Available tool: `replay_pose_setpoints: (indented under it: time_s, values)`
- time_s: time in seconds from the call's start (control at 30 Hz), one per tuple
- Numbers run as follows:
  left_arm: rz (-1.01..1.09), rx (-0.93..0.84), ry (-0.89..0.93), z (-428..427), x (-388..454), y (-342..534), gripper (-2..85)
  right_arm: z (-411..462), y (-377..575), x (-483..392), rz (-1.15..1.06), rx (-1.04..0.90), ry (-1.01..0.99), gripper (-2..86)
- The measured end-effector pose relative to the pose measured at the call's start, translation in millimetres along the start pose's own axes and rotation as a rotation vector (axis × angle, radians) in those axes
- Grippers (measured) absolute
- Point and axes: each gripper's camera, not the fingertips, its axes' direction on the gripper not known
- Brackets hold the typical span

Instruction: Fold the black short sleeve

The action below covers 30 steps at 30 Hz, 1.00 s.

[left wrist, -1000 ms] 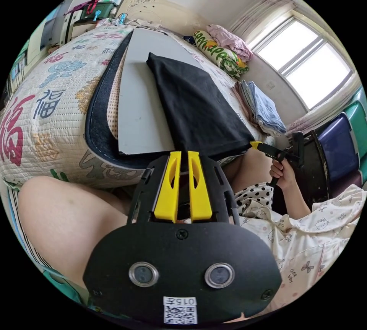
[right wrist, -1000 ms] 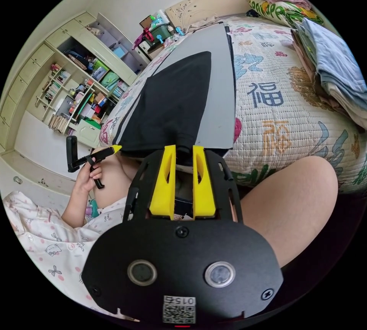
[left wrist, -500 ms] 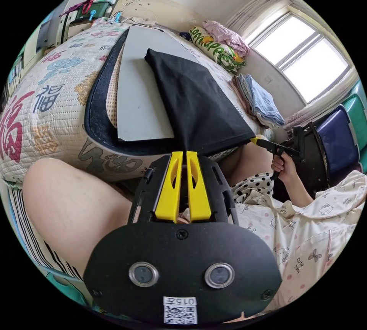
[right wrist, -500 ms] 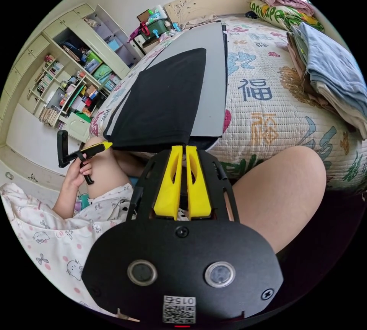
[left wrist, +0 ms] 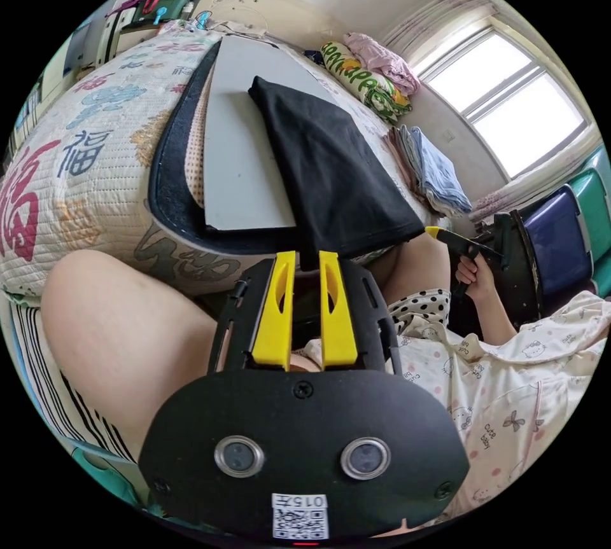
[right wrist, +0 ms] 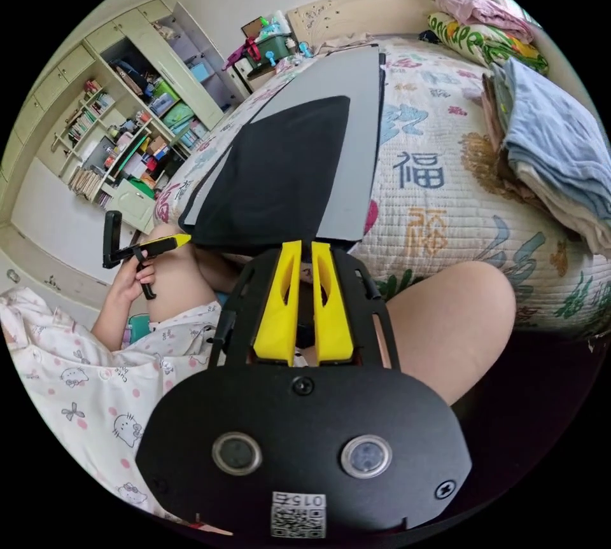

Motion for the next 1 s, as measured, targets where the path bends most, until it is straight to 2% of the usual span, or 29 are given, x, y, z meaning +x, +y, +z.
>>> replay_pose_setpoints:
  time_s: [0.13, 0.27, 0.43, 0.63, 0.8, 1.0]
  values:
    - [-0.033, 0.148, 0.017, -30.4, -19.8, -0.4, 9.1, -17.9, -35.3, 34.6, 0.083, 0.121, -0.033, 4.5]
    - [-0.026, 0.211, 0.011, -27.7, -32.4, -22.9, 11.0, -3.8, -84.7, 46.9, 0.045, 0.156, -0.115, 6.5]
    - [0.010, 0.229, 0.012, 0.5, -47.9, -86.1, 13.6, 56.3, -168.9, 55.8, 0.010, 0.082, -0.200, 9.2]
    - [0.011, 0.193, 0.032, 45.2, -78.4, -154.4, 15.2, 138.8, -239.7, 84.1, 0.038, -0.042, -0.153, 12.0]
    - [0.020, 0.198, 0.001, 55.5, -103.5, -163.2, 16.4, 194.9, -278.5, 108.3, 0.040, -0.113, -0.115, 12.8]
    - [-0.075, 0.219, 0.040, 52.9, -173.0, -149.6, 17.3, 254.4, -306.1, 119.1, 0.002, -0.192, -0.025, 11.6]
